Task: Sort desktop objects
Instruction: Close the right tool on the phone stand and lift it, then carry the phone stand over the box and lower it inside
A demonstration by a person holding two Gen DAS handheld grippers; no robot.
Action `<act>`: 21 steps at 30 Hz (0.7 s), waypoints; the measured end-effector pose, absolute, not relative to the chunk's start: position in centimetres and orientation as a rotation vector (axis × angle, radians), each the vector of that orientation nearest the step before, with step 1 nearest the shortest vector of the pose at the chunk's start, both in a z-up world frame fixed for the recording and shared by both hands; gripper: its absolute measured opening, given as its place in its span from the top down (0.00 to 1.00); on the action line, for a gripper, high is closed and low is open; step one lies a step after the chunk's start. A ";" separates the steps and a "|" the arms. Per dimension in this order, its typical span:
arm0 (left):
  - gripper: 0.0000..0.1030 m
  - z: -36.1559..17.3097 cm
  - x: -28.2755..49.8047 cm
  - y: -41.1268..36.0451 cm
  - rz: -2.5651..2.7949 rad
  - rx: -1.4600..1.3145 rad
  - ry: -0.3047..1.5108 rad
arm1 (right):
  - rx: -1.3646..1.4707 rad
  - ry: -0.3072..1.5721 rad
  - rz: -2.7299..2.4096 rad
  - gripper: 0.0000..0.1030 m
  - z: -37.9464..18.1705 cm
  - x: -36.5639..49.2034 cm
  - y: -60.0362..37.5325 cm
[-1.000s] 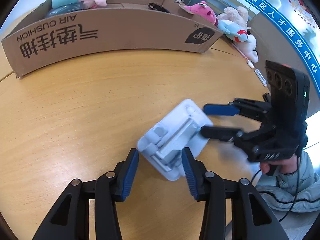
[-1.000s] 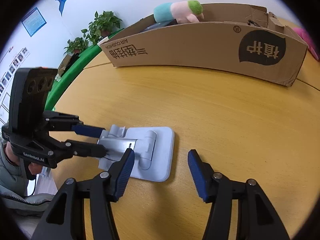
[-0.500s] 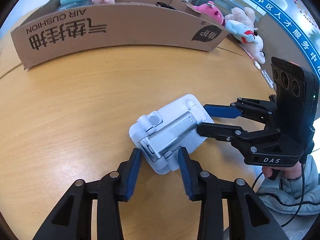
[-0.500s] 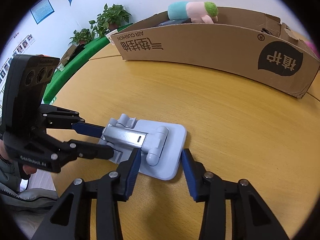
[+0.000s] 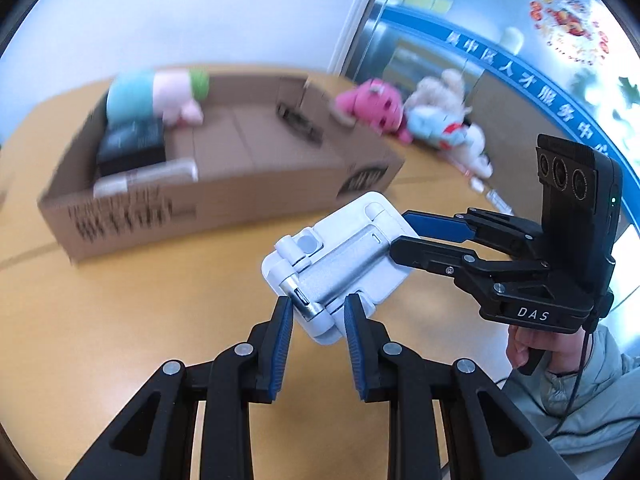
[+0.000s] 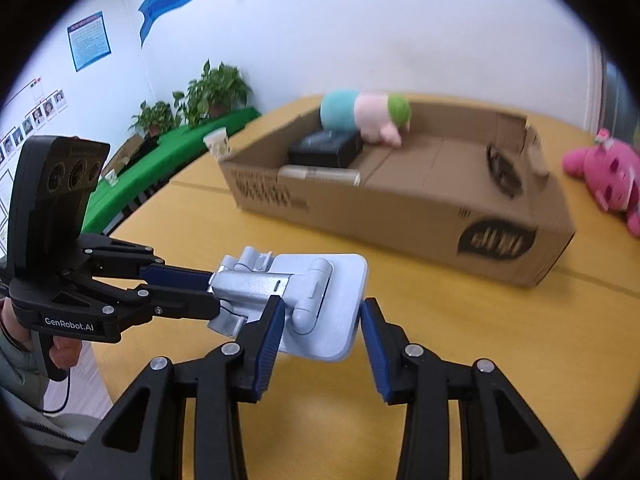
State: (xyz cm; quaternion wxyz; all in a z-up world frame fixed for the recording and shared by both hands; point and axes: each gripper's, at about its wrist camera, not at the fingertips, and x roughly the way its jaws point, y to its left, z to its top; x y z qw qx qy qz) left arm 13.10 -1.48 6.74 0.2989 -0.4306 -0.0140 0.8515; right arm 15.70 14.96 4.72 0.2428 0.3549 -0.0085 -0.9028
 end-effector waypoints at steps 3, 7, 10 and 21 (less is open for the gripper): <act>0.77 8.9 12.0 -0.6 2.293 -1.071 -0.027 | 0.891 0.000 -2.522 0.62 7.1 15.5 15.1; 0.77 11.5 10.1 -0.5 2.327 -0.982 -0.018 | 0.780 0.033 -2.597 0.62 9.9 14.5 15.0; 0.77 13.4 8.4 -0.4 2.352 -0.914 0.003 | 0.712 0.039 -2.635 0.62 11.7 13.4 15.0; 0.77 16.8 1.7 0.3 2.378 -0.756 0.032 | 0.625 -0.049 -2.687 0.62 13.7 7.7 17.0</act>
